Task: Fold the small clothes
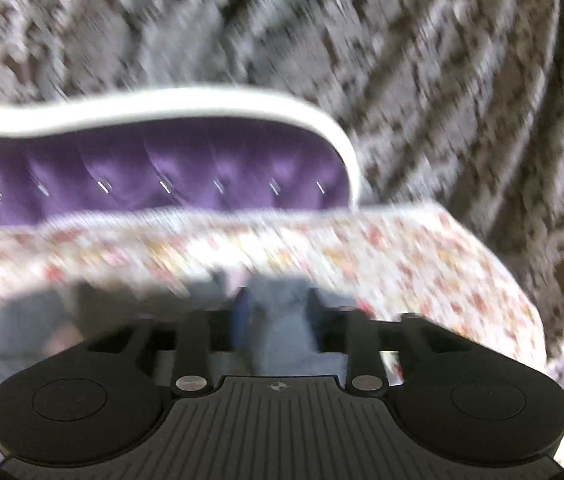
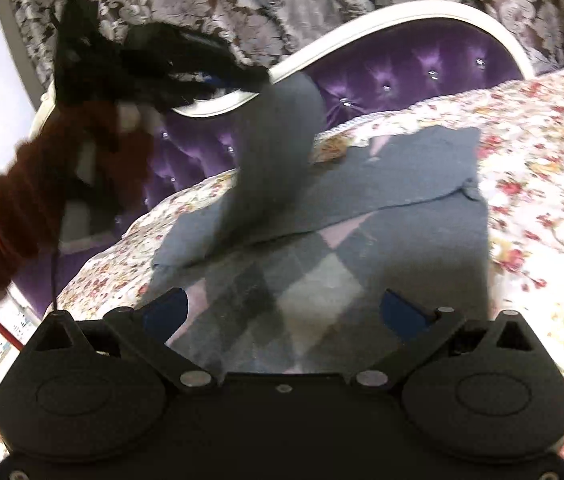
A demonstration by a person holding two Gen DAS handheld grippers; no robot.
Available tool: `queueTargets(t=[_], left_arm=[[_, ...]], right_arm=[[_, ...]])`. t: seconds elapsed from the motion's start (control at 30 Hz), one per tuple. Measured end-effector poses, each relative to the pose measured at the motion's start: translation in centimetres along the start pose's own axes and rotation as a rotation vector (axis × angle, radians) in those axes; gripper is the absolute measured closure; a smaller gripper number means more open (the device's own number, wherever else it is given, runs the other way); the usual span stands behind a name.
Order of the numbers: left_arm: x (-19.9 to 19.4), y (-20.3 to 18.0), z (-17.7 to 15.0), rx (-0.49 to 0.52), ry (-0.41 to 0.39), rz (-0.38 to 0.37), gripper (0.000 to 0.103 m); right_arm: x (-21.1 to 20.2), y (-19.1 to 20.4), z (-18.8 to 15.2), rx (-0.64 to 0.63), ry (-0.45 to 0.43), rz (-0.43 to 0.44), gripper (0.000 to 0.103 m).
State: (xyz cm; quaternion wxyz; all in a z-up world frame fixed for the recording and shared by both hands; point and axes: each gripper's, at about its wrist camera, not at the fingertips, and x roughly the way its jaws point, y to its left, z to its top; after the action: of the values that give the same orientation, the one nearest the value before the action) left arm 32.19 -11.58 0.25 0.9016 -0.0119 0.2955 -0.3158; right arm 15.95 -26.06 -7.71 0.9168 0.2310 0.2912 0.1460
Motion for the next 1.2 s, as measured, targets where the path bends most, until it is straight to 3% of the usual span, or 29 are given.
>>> queueTargets(t=[0.13, 0.2, 0.27, 0.43, 0.6, 0.77, 0.8, 0.93, 1.0, 1.2], left_arm=[[-1.0, -0.6, -0.9, 0.036, 0.021, -0.076, 0.054], [-2.5, -0.4, -0.7, 0.056, -0.019, -0.068, 0.044], [-4.3, 0.5, -0.5, 0.056, -0.064, -0.035, 0.04], [-7.2, 4.5, -1.2, 0.027, -0.108, 0.124, 0.038], [-7.1, 9.8, -4.5, -0.005, -0.019, 0.329, 0.038], [-6.2, 14.1, -8.2, -0.095, 0.066, 0.436, 0.038], [-5.8, 14.7, -8.9, -0.102, 0.088, 0.455, 0.038], [-6.0, 15.1, -10.3, -0.082, 0.07, 0.485, 0.03], [-6.3, 15.5, -10.3, -0.138, 0.054, 0.471, 0.029], [-6.3, 15.9, -10.6, -0.161, 0.042, 0.454, 0.027]], right_arm=[[0.1, -0.6, 0.2, 0.016, 0.002, -0.014, 0.0], [0.0, -0.8, 0.4, 0.005, 0.001, -0.021, 0.0], [0.0, -0.8, 0.6, -0.003, -0.001, -0.026, 0.0], [1.2, -0.4, 1.7, -0.04, 0.001, -0.04, 0.0], [3.1, -0.3, 4.0, -0.089, -0.018, -0.059, 0.0], [5.7, -1.2, 7.1, -0.115, -0.046, -0.112, 0.001], [6.3, -1.5, 7.7, -0.115, -0.043, -0.122, 0.002], [9.3, -2.8, 9.0, -0.103, 0.014, -0.149, 0.031], [10.6, -3.6, 9.2, -0.084, 0.031, -0.162, 0.034], [12.7, -5.6, 9.4, -0.018, 0.042, -0.193, 0.034]])
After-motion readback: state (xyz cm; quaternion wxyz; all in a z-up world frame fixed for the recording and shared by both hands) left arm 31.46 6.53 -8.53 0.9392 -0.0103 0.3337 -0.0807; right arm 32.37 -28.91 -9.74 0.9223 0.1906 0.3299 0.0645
